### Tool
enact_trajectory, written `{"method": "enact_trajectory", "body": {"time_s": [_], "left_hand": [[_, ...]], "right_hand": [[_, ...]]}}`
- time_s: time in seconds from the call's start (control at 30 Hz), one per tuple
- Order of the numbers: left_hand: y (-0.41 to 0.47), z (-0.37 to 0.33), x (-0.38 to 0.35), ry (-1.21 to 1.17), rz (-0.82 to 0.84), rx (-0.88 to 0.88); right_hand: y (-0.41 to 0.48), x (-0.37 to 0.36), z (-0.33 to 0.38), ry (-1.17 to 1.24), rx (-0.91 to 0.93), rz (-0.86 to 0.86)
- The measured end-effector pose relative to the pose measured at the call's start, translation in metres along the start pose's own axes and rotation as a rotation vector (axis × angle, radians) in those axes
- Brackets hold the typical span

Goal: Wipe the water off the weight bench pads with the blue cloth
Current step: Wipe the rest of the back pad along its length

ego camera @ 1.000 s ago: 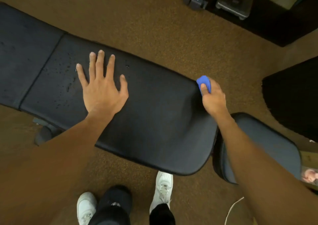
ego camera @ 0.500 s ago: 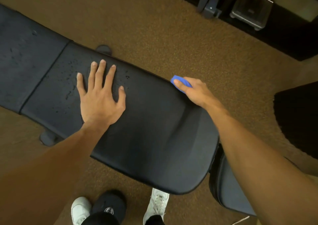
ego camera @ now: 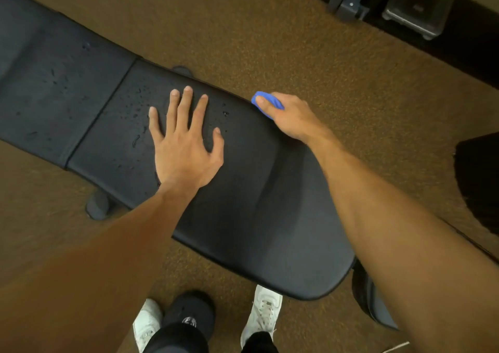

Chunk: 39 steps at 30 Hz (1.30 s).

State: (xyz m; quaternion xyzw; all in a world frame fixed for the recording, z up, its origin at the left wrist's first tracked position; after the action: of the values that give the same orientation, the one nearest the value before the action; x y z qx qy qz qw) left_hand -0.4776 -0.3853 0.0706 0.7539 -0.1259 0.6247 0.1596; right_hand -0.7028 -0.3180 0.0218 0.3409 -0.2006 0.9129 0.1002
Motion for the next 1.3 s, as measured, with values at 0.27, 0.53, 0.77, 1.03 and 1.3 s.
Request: {"method": "enact_trajectory", "body": {"time_s": [0.27,0.53,0.77,1.03,1.3], "left_hand": [[-0.002,0.001,0.003,-0.011,-0.039,-0.02],[-0.001,0.014,0.013,-0.201,-0.028,-0.053],[0.008,0.1,0.041,-0.158,-0.096,0.037],[0.008,0.101,0.04,-0.077,-0.105,-0.01],[0.009,0.102,0.041,-0.033,-0.105,-0.001]], "right_hand": [[-0.033,0.019,-0.049,0.076,-0.197,-0.011],[-0.005,-0.036,0.084,-0.137,0.271,-0.223],[-0.084,-0.055,0.062,-0.325,0.364,-0.27],[-0.044,-0.063,0.095,-0.313,0.281,-0.336],[-0.048,-0.046,0.071,-0.358,0.182,-0.321]]}}
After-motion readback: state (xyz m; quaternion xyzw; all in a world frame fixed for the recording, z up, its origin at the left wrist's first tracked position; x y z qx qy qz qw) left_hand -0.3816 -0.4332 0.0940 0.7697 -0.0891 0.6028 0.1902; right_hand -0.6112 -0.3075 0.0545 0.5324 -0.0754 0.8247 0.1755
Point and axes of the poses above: each hand's wrist, its own y-axis towards the middle knuckle, its own x-axis out of the back of the hand, z = x × y, the point moved 10 cm from there along y, towards the middle knuckle, and after that the axes turned 12 degrees about x, right-handed, at the moved point
